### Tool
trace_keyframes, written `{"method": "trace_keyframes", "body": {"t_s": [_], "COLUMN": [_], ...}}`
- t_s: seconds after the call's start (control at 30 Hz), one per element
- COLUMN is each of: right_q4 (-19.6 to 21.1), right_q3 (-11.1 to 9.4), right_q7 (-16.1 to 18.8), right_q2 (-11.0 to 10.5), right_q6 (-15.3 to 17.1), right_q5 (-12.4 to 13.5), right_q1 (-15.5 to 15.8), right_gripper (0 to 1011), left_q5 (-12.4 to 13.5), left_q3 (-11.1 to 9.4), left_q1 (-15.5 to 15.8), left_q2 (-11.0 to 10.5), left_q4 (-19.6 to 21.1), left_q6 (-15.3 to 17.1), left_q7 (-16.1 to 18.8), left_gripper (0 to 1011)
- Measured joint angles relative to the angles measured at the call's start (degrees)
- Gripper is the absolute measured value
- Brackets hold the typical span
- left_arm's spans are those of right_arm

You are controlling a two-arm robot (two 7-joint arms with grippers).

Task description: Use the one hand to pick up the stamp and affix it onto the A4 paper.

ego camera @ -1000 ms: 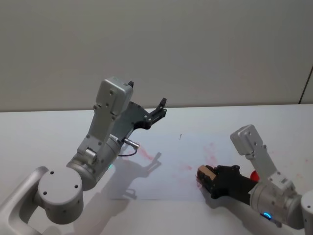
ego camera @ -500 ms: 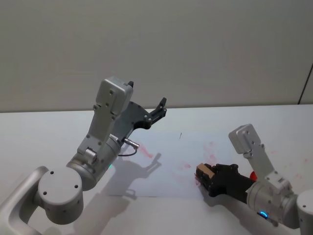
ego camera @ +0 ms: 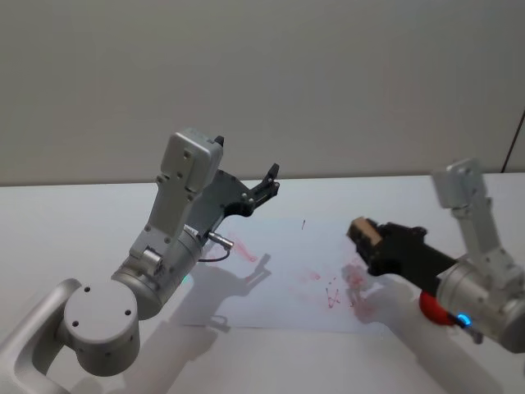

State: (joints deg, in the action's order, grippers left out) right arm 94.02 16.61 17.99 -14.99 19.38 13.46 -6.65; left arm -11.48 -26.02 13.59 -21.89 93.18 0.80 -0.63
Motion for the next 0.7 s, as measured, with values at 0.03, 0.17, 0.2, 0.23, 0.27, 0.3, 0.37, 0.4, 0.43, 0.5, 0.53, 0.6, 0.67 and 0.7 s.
{"method": "trace_keyframes", "body": {"t_s": [0.03,0.17,0.2,0.23,0.27,0.3,0.37,0.4,0.43,0.5,0.53,0.6,0.67,0.7], "right_q4": [0.52,2.78,2.78,3.48,3.97,4.6,5.54,5.54,6.07,6.7,6.95,7.4,7.69,7.82], "right_q3": [-0.35,-2.04,-2.04,-2.62,-3.01,-3.72,-4.59,-4.59,-5.13,-5.84,-6.09,-6.6,-6.93,-7.06], "right_q7": [-0.4,-2.69,-2.69,-3.29,-3.59,-4.33,-5.21,-5.21,-5.63,-6.18,-6.31,-6.63,-6.7,-6.71], "right_q2": [-0.35,-2.36,-2.36,-3.14,-3.73,-4.74,-6.08,-6.08,-6.94,-8.07,-8.49,-9.38,-9.95,-10.2], "right_q6": [0.07,0.92,0.92,1.29,1.49,2.0,2.72,2.72,3.04,3.46,3.58,3.97,4.22,4.31], "right_q5": [0.42,2.83,2.83,3.46,3.76,4.46,5.35,5.35,5.82,6.4,6.54,6.94,7.12,7.17], "right_q1": [0.24,1.88,1.88,2.58,3.09,4.01,5.29,5.29,6.14,7.28,7.71,8.53,9.03,9.24], "right_gripper": [218,218,218,218,218,218,218,218,218,218,218,218,218,218], "left_q5": [0.0,0.0,0.0,0.0,0.0,0.0,0.0,0.0,0.0,0.0,0.0,0.0,0.0,0.0], "left_q3": [0.0,0.0,0.0,0.0,0.0,0.0,0.0,0.0,0.0,0.0,0.0,0.0,0.0,0.0], "left_q1": [0.0,0.0,0.0,0.0,0.0,0.0,0.0,0.0,0.0,0.0,0.0,0.0,0.0,0.0], "left_q2": [0.0,0.0,0.0,0.0,0.0,0.0,0.0,0.0,0.0,0.0,0.0,0.0,0.0,0.0], "left_q4": [0.0,0.0,0.0,0.0,0.0,0.0,0.0,0.0,0.0,0.0,0.0,0.0,0.0,0.0], "left_q6": [0.0,0.0,0.0,0.0,0.0,0.0,0.0,0.0,0.0,0.0,0.0,0.0,0.0,0.0], "left_q7": [0.0,0.0,0.0,0.0,0.0,0.0,0.0,0.0,0.0,0.0,0.0,0.0,0.0,0.0], "left_gripper": [1001,1001,1001,1001,1001,1001,1001,1001,1001,1001,1001,1001,1001,1001]}}
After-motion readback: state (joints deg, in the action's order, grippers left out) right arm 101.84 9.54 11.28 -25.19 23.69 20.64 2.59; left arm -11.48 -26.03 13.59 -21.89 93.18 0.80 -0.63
